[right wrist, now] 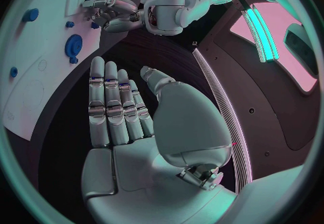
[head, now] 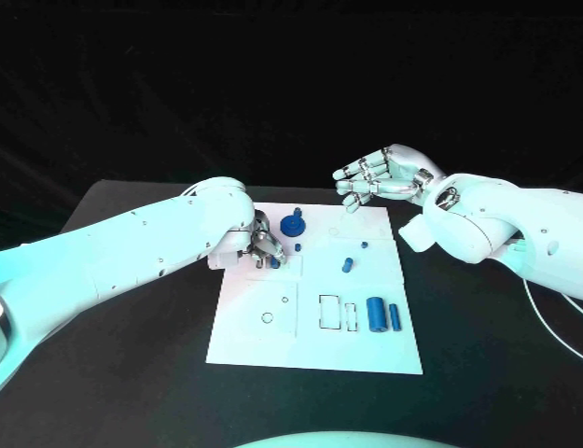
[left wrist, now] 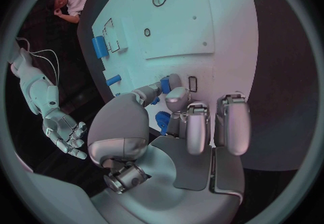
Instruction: Assemble the parts on the task board
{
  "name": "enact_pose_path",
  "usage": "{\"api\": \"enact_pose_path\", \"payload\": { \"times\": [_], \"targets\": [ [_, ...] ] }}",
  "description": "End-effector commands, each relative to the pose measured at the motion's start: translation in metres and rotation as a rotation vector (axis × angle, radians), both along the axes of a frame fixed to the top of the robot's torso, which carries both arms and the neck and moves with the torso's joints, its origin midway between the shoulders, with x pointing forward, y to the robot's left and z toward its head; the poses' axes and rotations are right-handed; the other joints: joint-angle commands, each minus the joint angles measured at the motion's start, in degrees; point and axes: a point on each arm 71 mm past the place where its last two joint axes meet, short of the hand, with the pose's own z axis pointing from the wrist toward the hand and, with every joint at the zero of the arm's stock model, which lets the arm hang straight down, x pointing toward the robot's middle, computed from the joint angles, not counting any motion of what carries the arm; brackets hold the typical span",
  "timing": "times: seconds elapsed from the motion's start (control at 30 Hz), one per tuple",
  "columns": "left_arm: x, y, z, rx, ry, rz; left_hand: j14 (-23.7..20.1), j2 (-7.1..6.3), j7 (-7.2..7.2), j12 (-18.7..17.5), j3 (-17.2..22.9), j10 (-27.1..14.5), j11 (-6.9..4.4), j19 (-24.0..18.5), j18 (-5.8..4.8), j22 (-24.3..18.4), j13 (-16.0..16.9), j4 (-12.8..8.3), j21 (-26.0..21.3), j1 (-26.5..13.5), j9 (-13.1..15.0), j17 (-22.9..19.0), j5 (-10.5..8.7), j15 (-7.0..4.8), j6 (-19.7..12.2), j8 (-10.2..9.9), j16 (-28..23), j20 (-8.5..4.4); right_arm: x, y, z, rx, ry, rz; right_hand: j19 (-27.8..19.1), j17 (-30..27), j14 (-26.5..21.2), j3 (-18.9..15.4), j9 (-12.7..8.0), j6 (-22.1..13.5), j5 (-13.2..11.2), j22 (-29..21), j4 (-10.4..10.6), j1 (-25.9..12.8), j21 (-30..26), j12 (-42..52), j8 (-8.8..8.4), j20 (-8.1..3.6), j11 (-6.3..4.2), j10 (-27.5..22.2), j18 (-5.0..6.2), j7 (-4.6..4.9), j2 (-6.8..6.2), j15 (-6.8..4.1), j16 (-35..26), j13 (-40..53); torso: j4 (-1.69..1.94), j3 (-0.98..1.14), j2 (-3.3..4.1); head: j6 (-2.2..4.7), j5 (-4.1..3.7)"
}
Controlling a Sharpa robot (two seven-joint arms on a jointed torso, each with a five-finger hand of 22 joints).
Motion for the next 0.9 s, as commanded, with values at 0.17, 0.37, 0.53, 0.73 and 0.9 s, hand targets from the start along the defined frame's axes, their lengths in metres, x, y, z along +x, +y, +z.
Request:
{"api": "enact_pose_path", "payload": {
  "times": [0.17, 0.37, 0.53, 0.73, 0.9],
  "targets": [
    [-0.006, -0.001, -0.011, 0.024, 0.059, -0.014, 5.93, -0.35, 0.33, 0.35, -2.07, 0.23, -0.44, 2.04, -0.69, 7.02, -0.08, 0.6, 0.17, -0.79, -0.14, 15.05, -0.26, -0.33, 0.29, 0.29, 0.14, -0.45, -0.001, 0.002, 0.0, -0.002, 0.0, 0.025, 0.26, -0.13, -0.29, -0.35, 0.02, -0.39, 0.37, -0.17, 0.17, -0.39, -0.42, 0.03, -0.05, 0.35, -0.05, -0.56, 0.22, -0.03, 0.09, 0.04, -0.21, -0.02, 0.01, 0.01, -0.02, 0.09, -0.01],
    [-0.005, 0.001, -0.012, 0.025, 0.057, -0.007, 5.93, -0.84, 0.36, 0.22, -5.82, 0.2, -0.42, 2.01, -0.68, 6.99, -0.32, 2.05, 0.09, -2.08, -0.32, 15.05, -0.43, -0.31, 0.57, 0.36, 0.14, -0.47, -0.001, 0.002, 0.0, -0.002, 0.0, 0.024, 0.26, -0.17, -0.33, -0.42, 0.02, -0.43, 0.42, -0.22, 0.2, -0.46, -0.48, 0.02, -0.06, 0.37, -0.03, -0.6, 0.21, -0.01, 0.06, 0.06, -0.21, -0.02, 0.02, 0.02, 0.01, 0.12, 0.02],
    [-0.005, 0.003, -0.012, 0.024, 0.054, 0.0, 5.93, -1.77, 0.3, -0.58, -10.32, -0.26, -0.45, 1.88, -0.61, 6.77, -1.37, 3.19, -0.14, -2.68, -0.45, 15.05, -0.45, -0.34, 0.47, 0.38, 0.14, -0.47, -0.001, 0.001, 0.0, -0.005, -0.005, 0.017, 0.22, -0.35, -0.53, -0.54, 0.0, -0.64, 0.44, -0.39, -0.01, -0.26, -0.71, -0.03, -0.1, 0.42, 0.03, -0.88, 0.21, 0.04, -0.1, 0.12, -0.25, -0.05, 0.03, 0.02, -0.01, 0.1, 0.03],
    [-0.005, 0.008, -0.01, 0.021, 0.034, 0.01, 5.93, -3.0, 0.18, -0.58, -16.98, -0.28, -0.53, 2.13, -0.73, 7.3, -1.53, 4.81, 0.16, -2.65, -0.6, 15.05, -0.51, -0.41, 0.33, 0.51, 0.14, -0.6, -0.001, 0.001, -0.001, -0.009, -0.006, 0.016, 0.13, -0.51, -0.75, -0.65, -0.02, -0.84, 0.36, -0.55, -0.16, -0.15, -0.94, -0.06, -0.14, 0.48, 0.13, -1.13, 0.19, 0.12, -0.18, 0.21, -0.29, -0.06, -0.05, 0.01, 0.0, 0.28, 0.13],
    [-0.005, 0.012, -0.006, 0.009, 0.013, 0.019, 5.93, -2.54, 0.16, -0.53, -20.33, -0.3, -0.58, 2.14, -0.73, 7.36, -1.62, 6.08, 0.15, -2.1, -0.68, 15.05, -0.45, -0.46, 0.27, 0.64, 0.14, -0.62, 0.0, 0.001, -0.002, -0.01, -0.002, 0.017, 0.08, -0.57, -0.83, -0.7, -0.02, -0.89, 0.33, -0.62, -0.16, -0.16, -1.03, -0.06, -0.14, 0.51, 0.16, -1.21, 0.18, 0.14, -0.16, 0.24, -0.29, -0.06, 0.03, -0.06, 0.0, 0.27, 0.07]
  ]
}}
